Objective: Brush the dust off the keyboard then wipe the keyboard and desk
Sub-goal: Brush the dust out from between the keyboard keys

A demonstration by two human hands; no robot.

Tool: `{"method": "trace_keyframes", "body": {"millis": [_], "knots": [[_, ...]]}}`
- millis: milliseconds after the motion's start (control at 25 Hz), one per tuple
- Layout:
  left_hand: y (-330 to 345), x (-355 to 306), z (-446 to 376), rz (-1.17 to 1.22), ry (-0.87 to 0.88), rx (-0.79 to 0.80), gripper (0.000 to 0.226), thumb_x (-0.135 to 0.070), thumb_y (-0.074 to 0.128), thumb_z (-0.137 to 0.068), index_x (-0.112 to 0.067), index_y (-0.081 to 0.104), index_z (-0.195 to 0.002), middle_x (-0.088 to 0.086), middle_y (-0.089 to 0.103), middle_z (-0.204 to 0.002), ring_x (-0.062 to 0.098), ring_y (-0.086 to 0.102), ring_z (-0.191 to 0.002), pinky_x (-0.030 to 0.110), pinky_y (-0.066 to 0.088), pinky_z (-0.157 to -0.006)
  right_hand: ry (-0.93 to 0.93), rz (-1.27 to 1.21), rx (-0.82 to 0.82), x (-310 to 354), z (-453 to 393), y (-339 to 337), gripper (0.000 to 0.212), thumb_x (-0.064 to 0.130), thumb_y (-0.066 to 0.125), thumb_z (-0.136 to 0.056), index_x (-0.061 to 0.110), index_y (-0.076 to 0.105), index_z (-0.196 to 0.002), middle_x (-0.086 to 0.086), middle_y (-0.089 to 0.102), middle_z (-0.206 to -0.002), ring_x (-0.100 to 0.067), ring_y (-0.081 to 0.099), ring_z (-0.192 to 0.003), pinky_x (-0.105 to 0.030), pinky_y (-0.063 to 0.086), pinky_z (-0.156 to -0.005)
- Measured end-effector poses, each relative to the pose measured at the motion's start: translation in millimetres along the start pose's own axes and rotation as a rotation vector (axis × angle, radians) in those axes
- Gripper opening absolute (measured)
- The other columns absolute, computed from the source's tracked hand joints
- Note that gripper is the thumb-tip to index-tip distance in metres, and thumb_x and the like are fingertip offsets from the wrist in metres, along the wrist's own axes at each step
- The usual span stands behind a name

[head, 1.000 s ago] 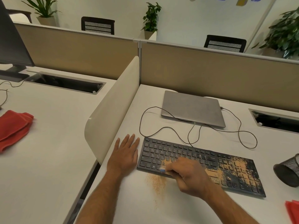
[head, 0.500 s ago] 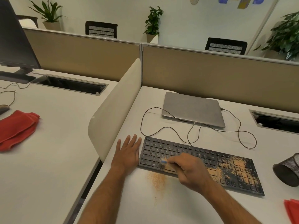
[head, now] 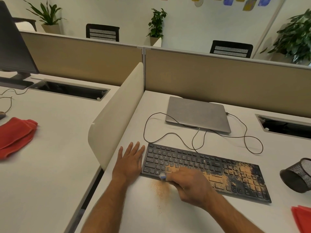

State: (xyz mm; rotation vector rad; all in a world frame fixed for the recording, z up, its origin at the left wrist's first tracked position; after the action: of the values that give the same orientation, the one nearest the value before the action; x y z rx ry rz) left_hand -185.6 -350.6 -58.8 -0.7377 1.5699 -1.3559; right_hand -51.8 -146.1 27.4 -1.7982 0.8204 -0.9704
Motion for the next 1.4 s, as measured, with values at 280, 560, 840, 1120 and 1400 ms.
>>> {"method": "trace_keyframes", "body": {"millis": [280, 560, 840, 1120, 1400], "knots": [[-1.4, -0.5, 1.4, -0.005, 0.004, 0.001, 0.075, -0.051, -0.011, -0.088, -0.037, 0.011, -0.159, -0.012, 0.002, -0.166, 0.01, -0.011, -0.152, 0.042, -0.014, -0.122, 0.073, -0.041, -0.083, -12.9, 10.5, -8.9, 0.017, 0.029, 0.054, -0.089, 0.031, 0.066, -0.099, 0.018, 0.068, -0.082, 0.001, 0.054, -0.068, -0.016, 0.047, -0.054], [0.3, 0.2, 0.1, 0.002, -0.006, -0.011, 0.073, -0.05, -0.008, -0.091, -0.038, 0.015, -0.158, -0.013, 0.007, -0.167, 0.008, -0.008, -0.153, 0.042, -0.012, -0.123, 0.166, -0.053, -0.122, -21.4, 15.8, -15.1, 0.016, 0.03, 0.052, -0.089, 0.031, 0.066, -0.096, 0.018, 0.064, -0.074, 0.002, 0.045, -0.063, -0.018, 0.041, -0.051], [-0.7, -0.7, 1.0, 0.026, -0.016, -0.017, 0.069, -0.05, -0.004, -0.094, -0.037, 0.018, -0.158, -0.014, 0.008, -0.166, 0.007, -0.007, -0.153, 0.042, -0.011, -0.124, 0.188, -0.104, -0.154, -21.8, 23.4, -18.7, 0.017, 0.029, 0.052, -0.086, 0.03, 0.069, -0.09, 0.02, 0.064, -0.074, 0.003, 0.047, -0.063, -0.011, 0.036, -0.053], [-0.1, -0.5, 0.7, 0.017, -0.013, -0.017, 0.073, -0.051, -0.008, -0.091, -0.038, 0.018, -0.158, -0.014, 0.008, -0.166, 0.007, -0.007, -0.153, 0.042, -0.009, -0.124, 0.2, -0.133, -0.196, -26.7, 30.8, -15.5, 0.015, 0.028, 0.054, -0.087, 0.029, 0.069, -0.09, 0.018, 0.063, -0.073, 0.002, 0.048, -0.063, -0.016, 0.043, -0.052], [0.4, -0.2, 0.3, 0.025, -0.01, -0.03, 0.071, -0.05, -0.006, -0.092, -0.037, 0.019, -0.158, -0.014, 0.01, -0.166, 0.008, -0.005, -0.153, 0.043, -0.009, -0.124, 0.228, -0.12, -0.198, -27.5, 30.2, -11.3, 0.016, 0.027, 0.054, -0.085, 0.027, 0.069, -0.09, 0.017, 0.064, -0.075, 0.002, 0.049, -0.065, -0.018, 0.046, -0.052]]}}
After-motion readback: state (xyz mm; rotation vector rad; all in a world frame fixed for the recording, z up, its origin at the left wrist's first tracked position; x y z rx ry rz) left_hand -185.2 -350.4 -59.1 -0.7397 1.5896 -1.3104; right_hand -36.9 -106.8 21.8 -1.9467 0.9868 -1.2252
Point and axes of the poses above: each hand's wrist, its own z-axis away from the middle knuckle, its own y-axis out of the palm, x = y × z, the point moved 2 cm from there along -z, towards the middle knuckle
